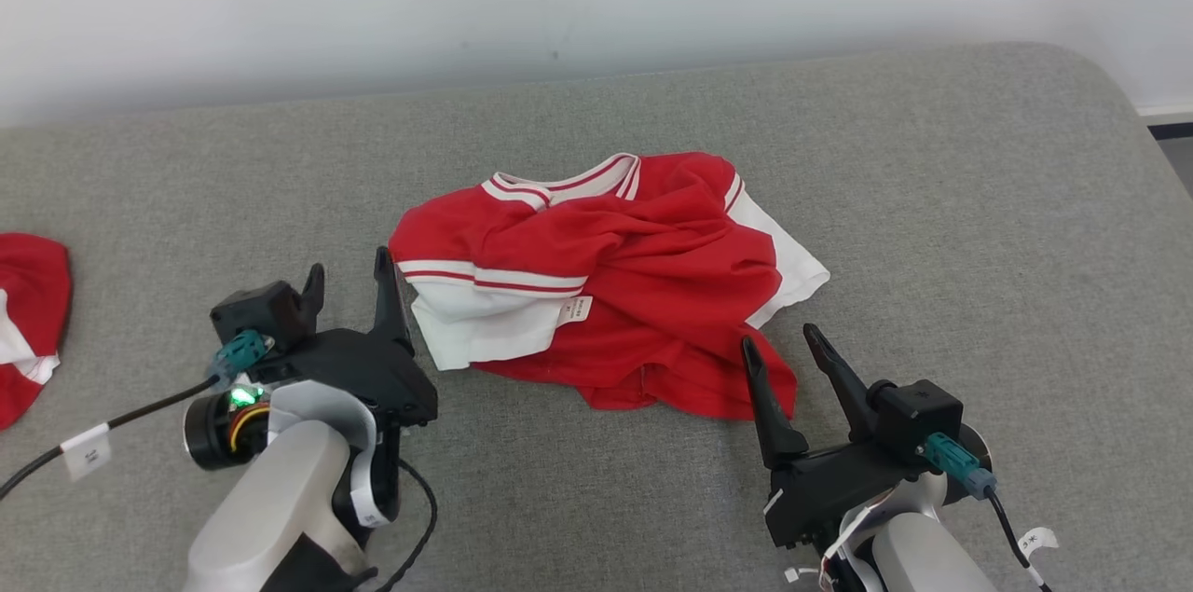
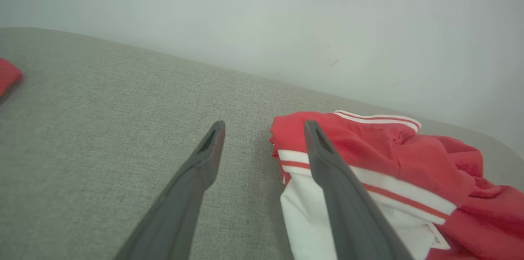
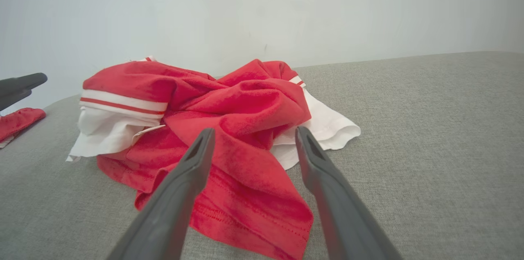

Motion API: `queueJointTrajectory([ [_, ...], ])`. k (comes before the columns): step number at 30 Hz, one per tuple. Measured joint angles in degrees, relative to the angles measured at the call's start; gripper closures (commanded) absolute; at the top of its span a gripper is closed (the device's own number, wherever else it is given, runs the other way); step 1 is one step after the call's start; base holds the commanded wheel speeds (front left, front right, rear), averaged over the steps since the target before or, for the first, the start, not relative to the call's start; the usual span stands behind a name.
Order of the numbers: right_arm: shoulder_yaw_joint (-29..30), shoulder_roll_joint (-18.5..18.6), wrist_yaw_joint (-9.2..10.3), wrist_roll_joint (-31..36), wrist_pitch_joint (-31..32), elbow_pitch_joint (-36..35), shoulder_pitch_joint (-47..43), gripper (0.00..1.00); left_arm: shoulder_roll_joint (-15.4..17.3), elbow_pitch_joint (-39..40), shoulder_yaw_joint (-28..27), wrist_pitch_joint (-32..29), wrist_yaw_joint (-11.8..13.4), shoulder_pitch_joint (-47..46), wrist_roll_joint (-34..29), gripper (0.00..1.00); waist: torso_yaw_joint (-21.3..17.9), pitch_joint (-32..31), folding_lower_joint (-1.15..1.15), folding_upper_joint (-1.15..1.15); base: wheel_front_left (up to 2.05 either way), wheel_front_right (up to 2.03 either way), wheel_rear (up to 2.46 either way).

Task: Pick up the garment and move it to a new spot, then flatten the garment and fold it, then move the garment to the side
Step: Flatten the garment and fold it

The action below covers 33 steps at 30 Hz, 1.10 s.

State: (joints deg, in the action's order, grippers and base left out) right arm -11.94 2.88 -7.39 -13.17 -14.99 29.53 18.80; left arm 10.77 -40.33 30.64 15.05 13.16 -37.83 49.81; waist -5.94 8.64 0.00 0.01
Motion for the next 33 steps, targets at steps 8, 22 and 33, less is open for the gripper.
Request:
queueJointTrajectory([
  [8,-0.79,-0.01,0.00,-0.45,0.00,-0.19,-0.05,0.00,-1.20,0.91,6.10,-5.67,-4.98,-3.72,-4.39,0.00,-0.81,-0.04,0.00,0.00,0.00,0.00,0.00],
  [22,-1.20,0.03,0.00,-2.97,-0.01,0.42,1.27,0.00,-1.47,-7.10,13.72,-21.56,-2.18,-11.70,-8.98,1.00,-7.79,1.54,0.00,0.00,0.00,0.00,0.00],
  [33,-0.85,0.03,0.00,-2.89,-0.01,0.36,2.20,0.00,-6.84,6.26,6.55,-3.36,-11.73,-17.84,-2.76,1.00,-6.23,2.52,0.01,0.00,0.00,0.00,0.00],
])
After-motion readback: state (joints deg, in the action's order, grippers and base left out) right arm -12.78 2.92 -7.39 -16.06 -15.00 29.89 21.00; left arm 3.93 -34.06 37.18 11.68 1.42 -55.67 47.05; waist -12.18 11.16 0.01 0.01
